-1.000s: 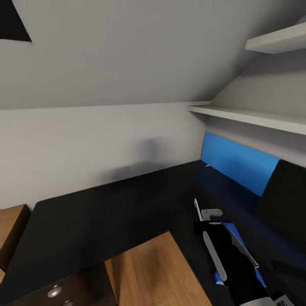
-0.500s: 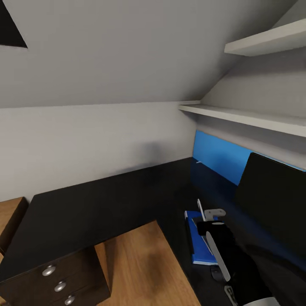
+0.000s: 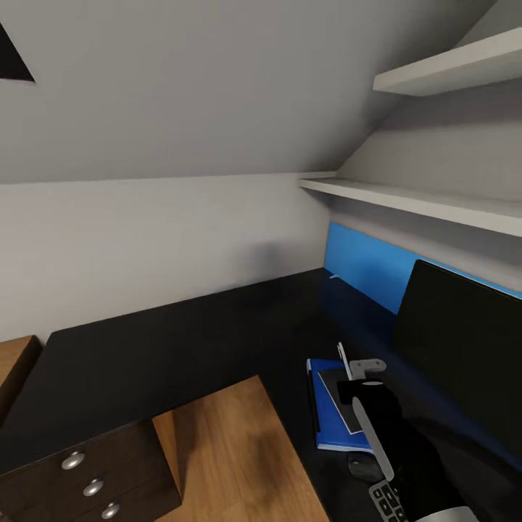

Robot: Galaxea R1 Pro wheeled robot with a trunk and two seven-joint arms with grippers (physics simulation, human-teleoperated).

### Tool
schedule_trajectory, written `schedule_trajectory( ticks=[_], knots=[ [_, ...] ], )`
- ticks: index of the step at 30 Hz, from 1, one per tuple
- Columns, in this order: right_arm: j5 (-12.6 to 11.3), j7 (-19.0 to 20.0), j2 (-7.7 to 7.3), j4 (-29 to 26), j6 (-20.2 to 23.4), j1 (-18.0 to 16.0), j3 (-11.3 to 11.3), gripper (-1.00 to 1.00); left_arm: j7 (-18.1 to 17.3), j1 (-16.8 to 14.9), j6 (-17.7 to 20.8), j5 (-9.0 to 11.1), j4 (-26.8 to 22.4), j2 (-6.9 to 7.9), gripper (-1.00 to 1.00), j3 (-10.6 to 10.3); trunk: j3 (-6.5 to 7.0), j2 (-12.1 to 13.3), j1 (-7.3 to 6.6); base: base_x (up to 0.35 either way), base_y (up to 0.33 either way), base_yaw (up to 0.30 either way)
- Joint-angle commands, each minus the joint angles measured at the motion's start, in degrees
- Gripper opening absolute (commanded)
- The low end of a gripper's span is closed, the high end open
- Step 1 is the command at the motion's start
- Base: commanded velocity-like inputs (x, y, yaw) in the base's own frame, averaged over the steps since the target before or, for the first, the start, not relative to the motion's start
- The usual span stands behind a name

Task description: In the bedroom, organize the workspace by keeping the computer under the desk, ensuring the monitor is on the desk, placing the keyboard on the desk next to the monitor, placing the mouse on the desk next to the keyboard, moving the folder from the swivel chair onto the desk next to the mouse, stacking the notebook on top of the folder with the pen on top of the notebook, and positioning the swivel chair next to the desk.

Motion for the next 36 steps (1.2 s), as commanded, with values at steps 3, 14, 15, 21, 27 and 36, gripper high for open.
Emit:
schedule_trajectory(
  ticks=[3, 14, 15, 21, 27, 36],
  knots=[
    [-0.77, -0.34, -0.06, 0.13, 0.06, -0.05, 0.11, -1.0, -0.42, -0.04, -0.15, 0.59, 0.07, 0.04, 1.0, -0.05, -0.07, -0.04, 0.0, 0.067, -0.053, 0.0],
    [-0.84, -0.27, -0.07, 3.5, -0.26, -0.05, 0.03, -1.0, -0.42, -0.04, -0.15, 0.59, 0.04, 0.07, 1.0, -0.05, -0.07, -0.04, 0.0, 0.05, -0.015, 0.0],
    [-0.84, -0.27, -0.07, 3.65, -0.4, -0.05, 0.03, -1.0, -0.42, -0.04, -0.15, 0.59, 0.03, 0.07, 1.0, -0.05, -0.07, -0.04, 0.0, 0.009, -0.002, 0.0],
    [-0.74, -0.27, -0.07, 4.94, -2.23, -0.06, 0.02, -1.0, -0.42, -0.04, -0.15, 0.59, 0.05, 0.07, 1.0, -0.05, -0.07, -0.04, 0.0, 0.004, -0.001, 0.0],
    [-0.49, -0.27, -0.07, 6.64, -2.95, -0.12, 0.02, -1.0, -0.42, -0.04, -0.15, 0.59, 0.07, 0.07, 1.0, -0.05, -0.07, -0.04, 0.0, 0.0, 0.0, 0.0],
    [-0.41, -0.27, -0.07, 7.35, -3.31, -0.13, 0.02, -1.0, -0.42, -0.04, -0.15, 0.59, 0.06, 0.07, 1.0, -0.05, -0.07, -0.04, 0.0, 0.0, 0.0, 0.0]
  ],
)
